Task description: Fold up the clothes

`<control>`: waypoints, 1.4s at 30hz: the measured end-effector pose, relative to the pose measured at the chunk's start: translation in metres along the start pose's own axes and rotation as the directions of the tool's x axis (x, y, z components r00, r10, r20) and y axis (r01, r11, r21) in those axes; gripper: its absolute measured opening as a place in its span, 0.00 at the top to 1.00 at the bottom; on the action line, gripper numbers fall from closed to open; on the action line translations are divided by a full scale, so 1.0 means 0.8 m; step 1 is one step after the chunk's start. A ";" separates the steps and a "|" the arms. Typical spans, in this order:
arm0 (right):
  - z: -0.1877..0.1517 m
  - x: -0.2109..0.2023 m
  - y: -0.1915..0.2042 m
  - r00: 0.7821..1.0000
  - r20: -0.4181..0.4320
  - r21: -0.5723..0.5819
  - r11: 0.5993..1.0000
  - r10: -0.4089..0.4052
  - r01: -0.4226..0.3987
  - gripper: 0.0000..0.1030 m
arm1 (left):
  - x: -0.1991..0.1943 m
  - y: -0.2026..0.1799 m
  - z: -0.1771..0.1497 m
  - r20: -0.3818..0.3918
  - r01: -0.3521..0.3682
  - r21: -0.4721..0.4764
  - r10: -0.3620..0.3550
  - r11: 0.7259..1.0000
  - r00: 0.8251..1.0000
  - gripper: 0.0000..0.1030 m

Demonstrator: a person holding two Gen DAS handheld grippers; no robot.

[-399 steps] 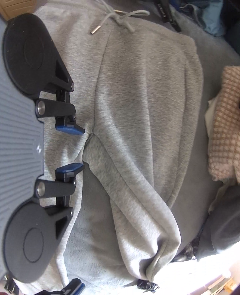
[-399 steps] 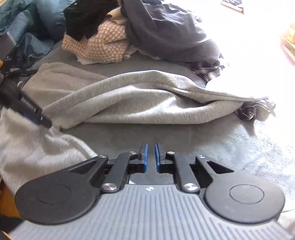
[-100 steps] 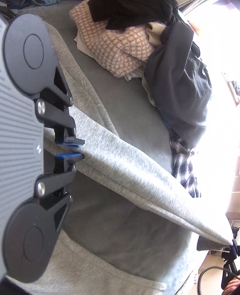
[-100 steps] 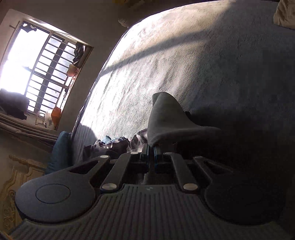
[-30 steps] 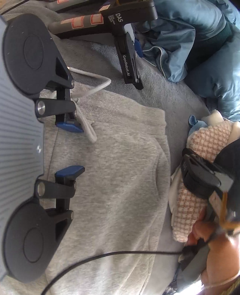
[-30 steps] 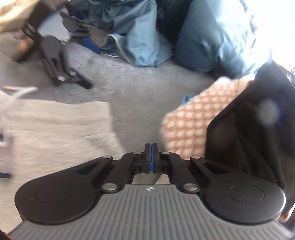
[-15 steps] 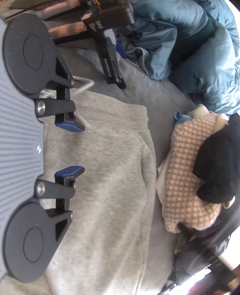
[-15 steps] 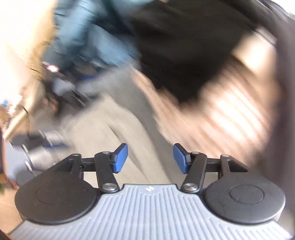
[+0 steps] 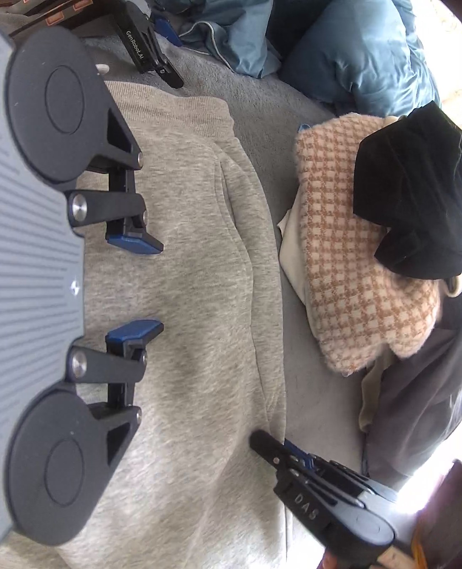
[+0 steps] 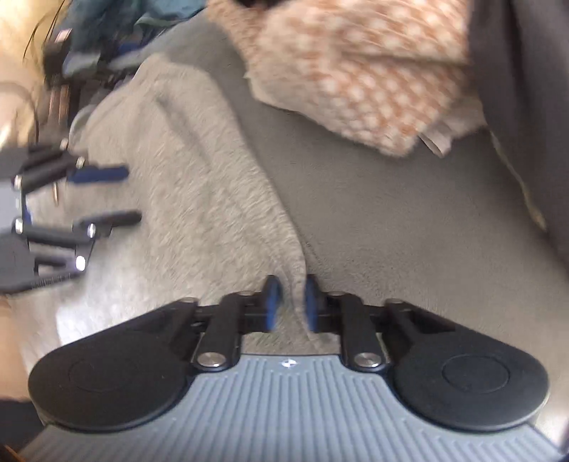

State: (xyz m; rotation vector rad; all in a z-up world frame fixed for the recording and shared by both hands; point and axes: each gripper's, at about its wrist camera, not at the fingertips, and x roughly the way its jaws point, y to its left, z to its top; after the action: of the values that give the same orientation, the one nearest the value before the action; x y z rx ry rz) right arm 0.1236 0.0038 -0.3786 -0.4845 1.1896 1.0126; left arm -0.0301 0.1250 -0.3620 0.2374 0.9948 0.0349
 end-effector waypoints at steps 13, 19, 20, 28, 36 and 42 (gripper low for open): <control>-0.018 0.013 0.034 0.909 0.143 -0.403 0.816 -0.391 0.414 0.95 | 0.021 -0.009 0.010 0.003 -0.068 0.056 0.068 0.996 0.998 0.56; -0.002 -0.043 0.022 0.882 0.196 -0.261 0.844 -0.429 0.469 0.64 | 0.002 -0.001 0.010 0.024 -0.059 0.051 0.058 0.997 0.998 0.56; 0.001 -0.062 0.023 0.878 0.236 -0.219 0.858 -0.416 0.465 0.63 | -0.002 0.001 0.011 0.033 -0.064 0.049 0.062 0.997 0.998 0.56; 0.064 -0.048 0.081 0.943 0.322 -0.207 0.967 -0.078 0.151 0.68 | -0.008 0.012 -0.004 -0.018 -0.059 0.030 0.059 0.998 0.998 0.56; 0.082 0.000 0.035 0.938 0.330 0.195 0.980 -0.108 0.044 0.91 | -0.005 0.009 -0.015 -0.018 -0.061 0.064 0.062 0.996 0.998 0.55; -0.051 -0.108 0.052 0.930 0.340 0.220 0.973 -0.139 0.065 0.86 | -0.015 -0.027 0.011 0.029 -0.070 0.140 0.067 0.988 0.997 0.55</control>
State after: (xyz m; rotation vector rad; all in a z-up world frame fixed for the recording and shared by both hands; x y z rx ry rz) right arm 0.0641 -0.0407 -0.3052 -0.1869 0.9208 0.8330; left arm -0.0309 0.1011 -0.3522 0.4008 0.9655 0.0244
